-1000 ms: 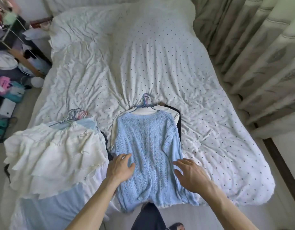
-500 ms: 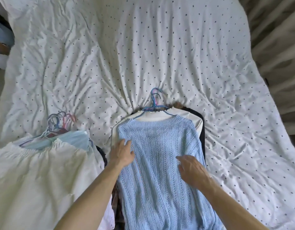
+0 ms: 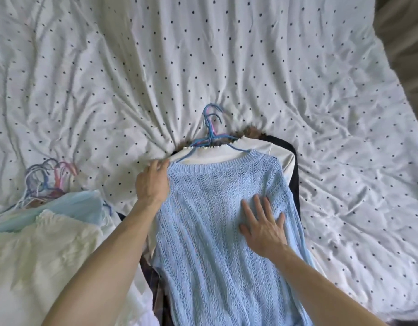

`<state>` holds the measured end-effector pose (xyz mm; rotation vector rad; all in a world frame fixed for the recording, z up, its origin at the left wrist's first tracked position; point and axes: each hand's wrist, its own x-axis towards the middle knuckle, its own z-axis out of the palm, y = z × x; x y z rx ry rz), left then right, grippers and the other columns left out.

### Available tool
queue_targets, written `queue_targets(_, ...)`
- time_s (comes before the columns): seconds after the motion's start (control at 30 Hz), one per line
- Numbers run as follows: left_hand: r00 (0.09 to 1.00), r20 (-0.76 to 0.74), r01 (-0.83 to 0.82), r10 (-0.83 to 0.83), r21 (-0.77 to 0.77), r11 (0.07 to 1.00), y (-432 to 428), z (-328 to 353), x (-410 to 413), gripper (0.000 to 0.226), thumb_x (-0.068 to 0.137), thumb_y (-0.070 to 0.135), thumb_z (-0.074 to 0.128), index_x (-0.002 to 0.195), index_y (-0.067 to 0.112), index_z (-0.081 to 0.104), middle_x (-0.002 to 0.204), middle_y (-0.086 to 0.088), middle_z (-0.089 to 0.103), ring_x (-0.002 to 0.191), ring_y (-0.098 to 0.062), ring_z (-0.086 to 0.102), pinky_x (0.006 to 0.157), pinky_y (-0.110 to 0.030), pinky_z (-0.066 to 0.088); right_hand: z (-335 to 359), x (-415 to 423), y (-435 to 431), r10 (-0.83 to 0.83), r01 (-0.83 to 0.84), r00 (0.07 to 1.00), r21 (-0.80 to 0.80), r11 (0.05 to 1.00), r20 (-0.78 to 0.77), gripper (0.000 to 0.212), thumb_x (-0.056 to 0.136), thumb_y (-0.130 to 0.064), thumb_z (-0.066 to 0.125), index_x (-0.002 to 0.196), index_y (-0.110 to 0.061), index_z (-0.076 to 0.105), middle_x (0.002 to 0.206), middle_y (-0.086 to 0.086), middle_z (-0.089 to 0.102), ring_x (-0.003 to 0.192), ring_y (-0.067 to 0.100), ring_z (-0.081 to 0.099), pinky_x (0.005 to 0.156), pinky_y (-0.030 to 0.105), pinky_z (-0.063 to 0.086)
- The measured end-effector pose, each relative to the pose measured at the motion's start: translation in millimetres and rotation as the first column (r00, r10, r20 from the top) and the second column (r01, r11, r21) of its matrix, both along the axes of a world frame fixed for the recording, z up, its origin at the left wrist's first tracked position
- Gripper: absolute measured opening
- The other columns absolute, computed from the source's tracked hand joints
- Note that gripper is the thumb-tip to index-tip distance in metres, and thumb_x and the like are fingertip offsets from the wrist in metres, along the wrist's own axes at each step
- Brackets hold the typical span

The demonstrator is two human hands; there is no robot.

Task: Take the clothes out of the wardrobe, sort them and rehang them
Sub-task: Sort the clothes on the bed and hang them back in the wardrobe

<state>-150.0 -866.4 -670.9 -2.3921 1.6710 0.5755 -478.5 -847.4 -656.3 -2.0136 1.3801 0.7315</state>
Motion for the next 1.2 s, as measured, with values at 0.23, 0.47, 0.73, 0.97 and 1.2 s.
queue_targets(0.23, 0.997, 0.009, -0.074, 0.074, 0.129, 0.989, -11, 10, -10, 0.034, 0.091, 0.017, 0.06, 0.125, 0.015, 0.056, 0.123, -0.008, 0.057, 0.112, -0.031, 0.057, 0.089, -0.044, 0.051, 10, -11, -13, 0.04, -0.041, 0.999, 0.07, 0.997, 0.012, 0.072, 0.099, -0.065, 0.028, 0.156, -0.039, -0.007, 0.165, -0.002, -0.016, 0.152, 0.022, -0.015, 0.118, 0.066, 0.009)
queue_targets(0.47, 0.885, -0.313, -0.308, 0.345, 0.162, 0.937, 4, 40, -23, 0.027, 0.086, 0.026, 0.048, 0.111, 0.017, 0.051, 0.099, -0.007, 0.062, 0.082, -0.026, 0.061, 0.065, -0.033, 0.043, 36, -14, -12, -0.028, 0.021, 0.998, 0.105, 0.994, 0.063, 0.064, 0.101, -0.049, 0.043, 0.155, -0.034, 0.014, 0.166, -0.001, 0.006, 0.153, 0.024, 0.0, 0.119, 0.065, 0.01)
queue_targets(0.73, 0.79, -0.512, -0.469, 0.338, -0.151, 0.87, 82, 156, -120, 0.015, 0.082, 0.032, 0.043, 0.078, 0.02, 0.051, 0.06, 0.003, 0.048, 0.063, -0.024, 0.046, 0.059, -0.035, 0.028, 133, -29, 20, -0.433, 0.395, 0.846, 0.18, 0.901, 0.311, 0.062, 0.099, -0.059, 0.041, 0.146, -0.019, 0.04, 0.142, 0.008, 0.055, 0.127, 0.026, 0.056, 0.105, 0.039, 0.044)
queue_targets(0.97, 0.828, -0.553, -0.06, -0.098, -0.26, 0.964, 163, 225, -245, 0.025, 0.085, 0.034, 0.041, 0.098, 0.02, 0.058, 0.086, 0.004, 0.064, 0.074, -0.021, 0.06, 0.065, -0.033, 0.04, 231, -70, 72, -0.772, 0.767, 0.321, 0.327, 0.551, 0.548, 0.024, 0.091, -0.043, 0.066, 0.094, -0.019, 0.061, 0.089, -0.004, 0.073, 0.067, 0.012, 0.073, 0.076, 0.051, 0.058)
queue_targets(1.2, 0.633, -0.547, 0.449, -0.548, -0.317, 0.835, 202, 293, -343, 0.02, 0.092, 0.047, 0.049, 0.1, 0.03, 0.048, 0.099, 0.011, 0.055, 0.087, -0.014, 0.058, 0.076, -0.036, 0.048, 308, -190, 162, -0.732, 0.849, 0.151, 0.292, 0.44, 0.664, 0.011, 0.091, -0.012, 0.066, 0.088, -0.003, 0.059, 0.076, 0.007, 0.062, 0.06, 0.026, 0.07, 0.058, 0.043, 0.059)
